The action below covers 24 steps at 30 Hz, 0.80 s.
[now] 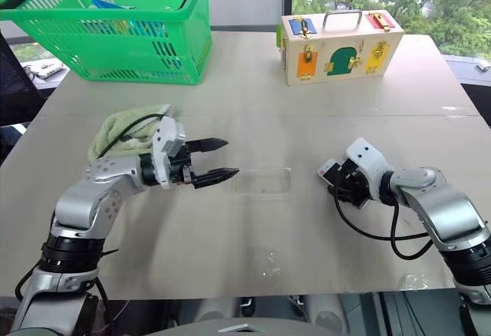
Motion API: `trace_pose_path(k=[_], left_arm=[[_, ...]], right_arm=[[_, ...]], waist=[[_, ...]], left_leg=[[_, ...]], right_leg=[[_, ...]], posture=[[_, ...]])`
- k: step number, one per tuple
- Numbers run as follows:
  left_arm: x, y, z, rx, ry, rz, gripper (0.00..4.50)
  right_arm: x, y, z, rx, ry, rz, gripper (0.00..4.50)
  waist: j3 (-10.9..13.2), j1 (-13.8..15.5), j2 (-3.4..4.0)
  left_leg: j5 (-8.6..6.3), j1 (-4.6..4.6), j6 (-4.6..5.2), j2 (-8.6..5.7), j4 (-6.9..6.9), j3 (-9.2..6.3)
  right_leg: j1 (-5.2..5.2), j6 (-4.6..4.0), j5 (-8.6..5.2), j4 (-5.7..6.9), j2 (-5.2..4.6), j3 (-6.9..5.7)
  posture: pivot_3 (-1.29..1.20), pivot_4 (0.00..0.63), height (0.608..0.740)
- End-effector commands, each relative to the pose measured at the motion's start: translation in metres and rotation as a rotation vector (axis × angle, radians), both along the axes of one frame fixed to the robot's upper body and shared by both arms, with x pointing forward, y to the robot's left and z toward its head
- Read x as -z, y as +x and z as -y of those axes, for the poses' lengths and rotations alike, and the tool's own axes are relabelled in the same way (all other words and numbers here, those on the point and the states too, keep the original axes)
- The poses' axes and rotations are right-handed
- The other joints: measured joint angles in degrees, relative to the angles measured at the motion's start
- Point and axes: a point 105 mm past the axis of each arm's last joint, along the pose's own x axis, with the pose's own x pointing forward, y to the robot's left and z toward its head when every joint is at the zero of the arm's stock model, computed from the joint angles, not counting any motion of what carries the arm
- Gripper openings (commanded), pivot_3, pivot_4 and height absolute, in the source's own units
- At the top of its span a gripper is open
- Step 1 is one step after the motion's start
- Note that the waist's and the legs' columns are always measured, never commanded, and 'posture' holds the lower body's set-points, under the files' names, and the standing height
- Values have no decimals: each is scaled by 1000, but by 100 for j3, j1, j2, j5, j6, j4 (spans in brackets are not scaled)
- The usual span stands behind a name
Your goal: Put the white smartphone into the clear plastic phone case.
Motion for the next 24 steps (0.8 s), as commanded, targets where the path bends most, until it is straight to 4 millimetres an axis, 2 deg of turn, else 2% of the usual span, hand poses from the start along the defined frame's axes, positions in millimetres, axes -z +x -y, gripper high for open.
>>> trace_pose_path(k=[1, 5, 9, 12, 13, 14, 16, 20, 24], left_arm=[[-9, -10, -1, 12, 8, 49, 4500], [-15, -15, 5, 21, -5, 67, 4500], [-17, -22, 8, 77, -6, 105, 4500], [-16, -25, 7, 112, -4, 121, 4500], [-17, -26, 7, 125, -9, 117, 4500], [-18, -27, 7, 139, -15, 112, 4500], [-20, -30, 6, 169, -19, 110, 4500], [-22, -36, -2, 208, -28, 79, 4500], [-20, -37, -15, 160, -55, 50, 4500]], right_arm=[[2, -16, 5, 81, 20, -56, 4421], [4, -29, 5, 136, 48, -89, 4421], [10, -34, 5, 203, 65, -99, 4421], [18, -35, 10, 222, 42, -99, 3566], [19, -35, 10, 220, 33, -99, 3108], [21, -35, 11, 215, 28, -95, 2839], [21, -33, 11, 208, 40, -77, 2841], [6, -23, 4, 113, 83, 36, 2840], [-33, -20, -33, -138, 220, 176, 2785]], waist=[[0, 30, 0], [1, 69, -1], [0, 46, -1], [0, 49, -1], [-1, 49, -2], [-1, 47, -2], [-3, 42, -5], [-6, 17, -10], [0, -33, -2]], left_leg=[[0, -1, 0, -1, 0, 1], [0, -11, -1, -6, 1, -2], [0, -9, -1, -13, 8, 3], [0, -6, 0, -13, 8, 2], [0, -6, 0, -13, 8, 0], [0, -5, 0, -13, 8, -1], [0, -4, 0, -13, 8, -1], [0, 3, 0, -13, 11, 1], [0, 13, 0, -13, 17, 9]], right_leg=[[-1, 0, 0, 0, -2, 0], [-1, 0, -1, -5, -14, -6], [1, 2, 0, -5, -18, -1], [2, 2, 0, -1, -17, -2], [2, 2, 0, -1, -16, -4], [3, 2, 0, -1, -15, -4], [4, 2, 0, 0, -14, -3], [11, 2, 0, 0, -11, -2], [11, 1, 1, 13, -7, 6]], posture=[[0, 150, 740], [0, 150, 740], [0, 150, 740], [0, 150, 740], [0, 150, 740], [0, 150, 740], [0, 150, 740], [0, 150, 740], [0, 150, 740]])
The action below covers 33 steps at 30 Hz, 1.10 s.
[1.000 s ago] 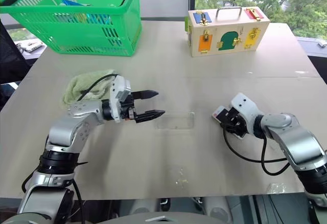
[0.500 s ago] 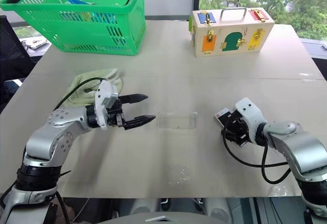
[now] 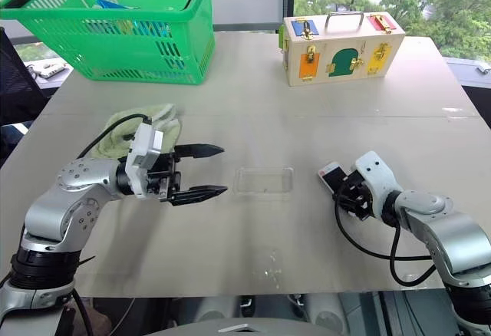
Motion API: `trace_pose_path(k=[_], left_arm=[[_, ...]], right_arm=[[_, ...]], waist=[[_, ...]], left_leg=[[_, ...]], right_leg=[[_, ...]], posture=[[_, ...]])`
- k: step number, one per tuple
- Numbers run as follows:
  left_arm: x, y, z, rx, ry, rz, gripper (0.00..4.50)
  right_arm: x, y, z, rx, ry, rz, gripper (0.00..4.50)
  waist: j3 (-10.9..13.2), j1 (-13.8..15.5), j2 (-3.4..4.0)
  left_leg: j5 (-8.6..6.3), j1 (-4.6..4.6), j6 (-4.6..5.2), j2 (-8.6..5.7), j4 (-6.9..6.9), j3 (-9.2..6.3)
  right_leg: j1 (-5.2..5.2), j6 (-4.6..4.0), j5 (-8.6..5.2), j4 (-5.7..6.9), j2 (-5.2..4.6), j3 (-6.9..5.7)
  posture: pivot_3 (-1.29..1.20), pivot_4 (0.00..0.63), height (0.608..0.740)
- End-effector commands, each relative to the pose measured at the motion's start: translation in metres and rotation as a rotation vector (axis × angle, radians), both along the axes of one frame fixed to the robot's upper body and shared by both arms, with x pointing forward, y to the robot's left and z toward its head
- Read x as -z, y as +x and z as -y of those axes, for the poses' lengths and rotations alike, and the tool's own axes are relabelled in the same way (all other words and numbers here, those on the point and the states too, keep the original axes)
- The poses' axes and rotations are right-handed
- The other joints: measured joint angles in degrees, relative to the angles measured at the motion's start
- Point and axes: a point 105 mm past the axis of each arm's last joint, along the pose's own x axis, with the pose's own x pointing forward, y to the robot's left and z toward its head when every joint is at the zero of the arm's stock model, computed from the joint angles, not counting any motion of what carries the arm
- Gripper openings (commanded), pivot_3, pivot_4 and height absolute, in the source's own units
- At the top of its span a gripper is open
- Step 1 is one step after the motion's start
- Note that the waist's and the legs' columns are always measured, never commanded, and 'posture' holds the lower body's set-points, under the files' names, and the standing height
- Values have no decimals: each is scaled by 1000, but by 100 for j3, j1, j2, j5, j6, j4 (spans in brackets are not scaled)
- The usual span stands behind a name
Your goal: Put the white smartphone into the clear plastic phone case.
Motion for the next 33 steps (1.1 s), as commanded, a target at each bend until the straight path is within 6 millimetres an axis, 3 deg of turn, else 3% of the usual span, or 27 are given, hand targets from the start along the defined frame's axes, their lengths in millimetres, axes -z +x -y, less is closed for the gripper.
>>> trace_pose_path(k=[1, 8, 12, 17, 33], left_arm=[[-1, -2, -15, -51, -23, -12, 4500], [17, -8, -40, -183, -34, -84, 4500], [27, -11, -47, -245, -30, -73, 4500], [33, -18, -46, -270, -36, -75, 4500], [40, -23, -43, -263, -26, -77, 4500]], right_arm=[[-38, 1, -35, -235, 83, 142, 2784], [-60, 11, -91, -583, -24, 210, 2783], [-55, 15, -112, -734, -135, 229, 2783], [-41, 19, -118, -798, -236, 182, 2783], [-26, 40, -130, -768, -318, 80, 2783]], waist=[[6, -51, 9], [18, -132, 20], [18, -97, 19], [18, -72, 20], [18, -105, 20]], left_leg=[[0, 3, 0, 0, 0, 1], [0, -2, -1, 7, 0, -1], [0, -2, -1, 6, 1, 0], [1, -13, -1, 2, 3, 1], [1, -10, -1, 3, 36, 3]], right_leg=[[-1, 3, 2, 6, 1, 2], [-18, 1, 1, 26, 6, 9], [-18, 0, 1, 26, 1, 9], [-19, -1, 1, 21, -14, 5], [-19, -25, -6, 48, -42, -7]], posture=[[0, 150, 740], [0, 150, 740], [0, 150, 740], [0, 150, 740], [0, 150, 740]])
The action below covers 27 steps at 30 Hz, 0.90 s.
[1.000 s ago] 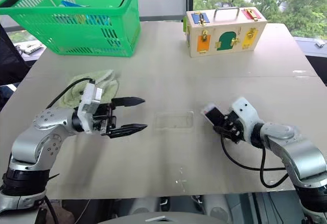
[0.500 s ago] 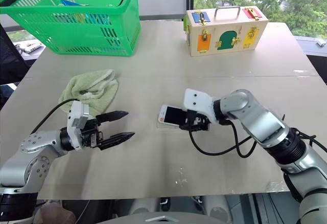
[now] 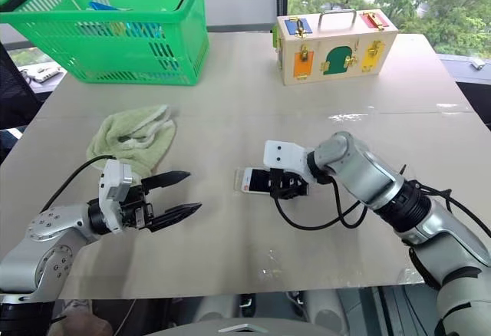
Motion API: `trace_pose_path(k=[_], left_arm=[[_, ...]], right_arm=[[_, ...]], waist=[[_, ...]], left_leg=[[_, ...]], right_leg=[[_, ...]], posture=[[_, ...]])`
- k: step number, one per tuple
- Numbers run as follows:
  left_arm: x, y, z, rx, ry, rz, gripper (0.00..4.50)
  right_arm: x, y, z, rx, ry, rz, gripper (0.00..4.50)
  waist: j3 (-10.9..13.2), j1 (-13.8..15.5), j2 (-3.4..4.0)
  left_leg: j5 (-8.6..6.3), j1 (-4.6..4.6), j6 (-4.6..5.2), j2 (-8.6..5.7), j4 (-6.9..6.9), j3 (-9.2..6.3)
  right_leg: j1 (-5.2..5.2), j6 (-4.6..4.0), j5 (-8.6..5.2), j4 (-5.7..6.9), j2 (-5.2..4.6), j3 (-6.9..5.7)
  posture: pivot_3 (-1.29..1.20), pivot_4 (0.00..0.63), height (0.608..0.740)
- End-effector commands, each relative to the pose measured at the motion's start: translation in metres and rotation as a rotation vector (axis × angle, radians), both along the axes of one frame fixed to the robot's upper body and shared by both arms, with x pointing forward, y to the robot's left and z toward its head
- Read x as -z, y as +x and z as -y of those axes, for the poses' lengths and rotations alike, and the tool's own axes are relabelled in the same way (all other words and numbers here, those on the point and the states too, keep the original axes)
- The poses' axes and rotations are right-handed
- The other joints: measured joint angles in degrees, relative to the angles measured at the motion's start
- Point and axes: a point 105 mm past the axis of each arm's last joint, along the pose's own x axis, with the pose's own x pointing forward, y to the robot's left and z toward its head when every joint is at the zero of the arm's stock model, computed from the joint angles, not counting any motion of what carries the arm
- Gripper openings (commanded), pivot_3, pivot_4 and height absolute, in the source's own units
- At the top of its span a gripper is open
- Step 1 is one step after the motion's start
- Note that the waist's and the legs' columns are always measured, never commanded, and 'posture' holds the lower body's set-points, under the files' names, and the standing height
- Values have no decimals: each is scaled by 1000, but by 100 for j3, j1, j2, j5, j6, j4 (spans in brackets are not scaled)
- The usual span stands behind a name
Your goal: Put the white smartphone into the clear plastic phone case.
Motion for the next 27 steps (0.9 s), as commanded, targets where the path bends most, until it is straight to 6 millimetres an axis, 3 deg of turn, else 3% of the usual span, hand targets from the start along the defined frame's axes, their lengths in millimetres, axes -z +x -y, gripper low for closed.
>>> trace_pose_path(k=[1, 19, 27], left_arm=[[-6, -1, 3, 20, 2, 33, 4500], [-2, -1, 7, 30, 3, 22, 4500], [-1, -1, 8, 30, 4, 25, 4500]], right_arm=[[-5, 5, -2, 2, -23, 23, 2783], [13, 2, 4, -145, -217, 36, 2783], [18, 10, -2, -55, -176, -52, 2781]], waist=[[0, 4, 0], [-2, 12, 1], [-14, 2, 0]], left_leg=[[0, 0, 0, 0, 0, 0], [0, -1, 0, 0, 13, -2], [0, 3, 0, 2, 17, -3]], right_leg=[[0, 0, 0, 0, 0, -1], [4, -2, 1, 1, -6, -21], [6, -9, 5, 4, -7, -25]], posture=[[0, 150, 740], [0, 150, 740], [0, 150, 740]])
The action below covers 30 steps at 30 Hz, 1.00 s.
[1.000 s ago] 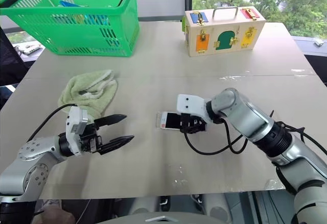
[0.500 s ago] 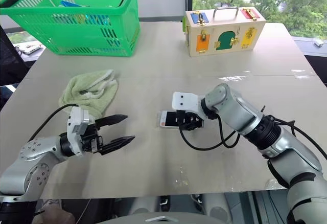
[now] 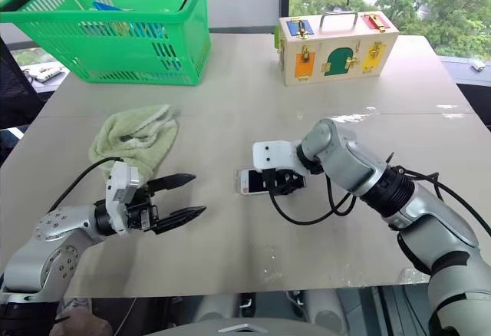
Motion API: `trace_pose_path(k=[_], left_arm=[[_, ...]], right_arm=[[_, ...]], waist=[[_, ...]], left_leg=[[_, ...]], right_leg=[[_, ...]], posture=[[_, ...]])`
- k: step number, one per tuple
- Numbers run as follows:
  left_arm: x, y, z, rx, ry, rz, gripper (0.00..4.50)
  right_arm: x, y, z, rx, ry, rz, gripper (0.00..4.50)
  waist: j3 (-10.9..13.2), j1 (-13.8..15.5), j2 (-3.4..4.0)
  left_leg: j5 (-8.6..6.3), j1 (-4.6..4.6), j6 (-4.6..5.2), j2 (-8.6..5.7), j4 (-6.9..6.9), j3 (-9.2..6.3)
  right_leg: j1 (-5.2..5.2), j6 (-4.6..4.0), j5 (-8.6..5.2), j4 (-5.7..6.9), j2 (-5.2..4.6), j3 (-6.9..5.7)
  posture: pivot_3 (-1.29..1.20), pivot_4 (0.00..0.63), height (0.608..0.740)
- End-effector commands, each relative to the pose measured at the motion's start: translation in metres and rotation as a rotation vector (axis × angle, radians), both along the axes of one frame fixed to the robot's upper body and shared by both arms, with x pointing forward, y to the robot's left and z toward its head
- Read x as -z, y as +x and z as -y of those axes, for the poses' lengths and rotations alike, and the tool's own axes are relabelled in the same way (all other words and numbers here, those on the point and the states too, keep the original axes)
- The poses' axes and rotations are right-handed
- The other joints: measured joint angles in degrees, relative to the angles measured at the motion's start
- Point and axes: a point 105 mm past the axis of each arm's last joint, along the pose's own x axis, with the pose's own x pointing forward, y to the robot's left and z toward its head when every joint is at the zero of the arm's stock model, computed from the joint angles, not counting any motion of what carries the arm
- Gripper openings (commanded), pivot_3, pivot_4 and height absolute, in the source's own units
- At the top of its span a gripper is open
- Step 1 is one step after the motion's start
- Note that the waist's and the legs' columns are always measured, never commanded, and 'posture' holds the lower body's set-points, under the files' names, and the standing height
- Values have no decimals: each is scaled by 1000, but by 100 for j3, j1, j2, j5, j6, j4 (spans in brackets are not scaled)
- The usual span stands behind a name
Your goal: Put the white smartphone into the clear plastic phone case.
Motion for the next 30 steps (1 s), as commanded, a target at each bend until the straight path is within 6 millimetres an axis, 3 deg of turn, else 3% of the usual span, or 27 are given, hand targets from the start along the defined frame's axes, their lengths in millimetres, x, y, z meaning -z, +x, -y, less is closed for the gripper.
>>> trace_pose_path(k=[1, 11, 13, 15, 21, 26, 30], left_arm=[[-5, 0, 2, 5, 4, 38, 4500], [-2, 2, 6, 13, 5, 41, 4500], [-2, 3, 7, 15, 5, 42, 4500], [-1, 4, 7, 14, 5, 42, 4500], [3, 4, 7, 3, 18, 29, 4500], [7, 7, 10, 10, 28, 20, 4500], [9, 12, 11, 18, 28, 14, 4500]], right_arm=[[15, 4, 5, 92, -16, -73, 2781], [17, 13, 7, 65, -61, -15, 2780], [17, 13, 5, 58, -45, -23, 3828], [14, 12, 6, 51, -35, -22, 4477], [-21, 11, 4, 94, 116, 23, 4477], [-45, -6, 10, 127, 233, 9, 4477], [-47, -12, 8, 179, 331, -22, 2674]], waist=[[-3, -11, 1], [-5, -8, 4], [-6, -9, 3], [0, -5, 13], [10, 1, 27], [22, 8, 44], [22, 7, 43]], left_leg=[[0, 0, 0, 2, 1, -1], [-1, 9, -2, 17, 4, 0], [-1, 9, -2, 17, 5, 1], [-1, 4, -2, 18, 8, 1], [-1, -17, -2, 21, 8, 0], [-1, -19, -2, 21, 8, 1], [-1, -17, -3, 24, 7, -1]], right_leg=[[0, -4, 2, 0, 0, -2], [-1, -18, 10, 3, -3, -21], [-1, -18, 10, 3, -4, -21], [-4, -18, 11, 3, -5, -23], [-8, -22, 13, -5, -6, -22], [-10, -17, 10, -6, -5, -32], [-10, -17, 10, -6, -4, -32]], posture=[[0, 150, 740], [0, 150, 740], [0, 150, 740], [0, 150, 740], [0, 150, 740], [0, 150, 740], [0, 150, 740]])
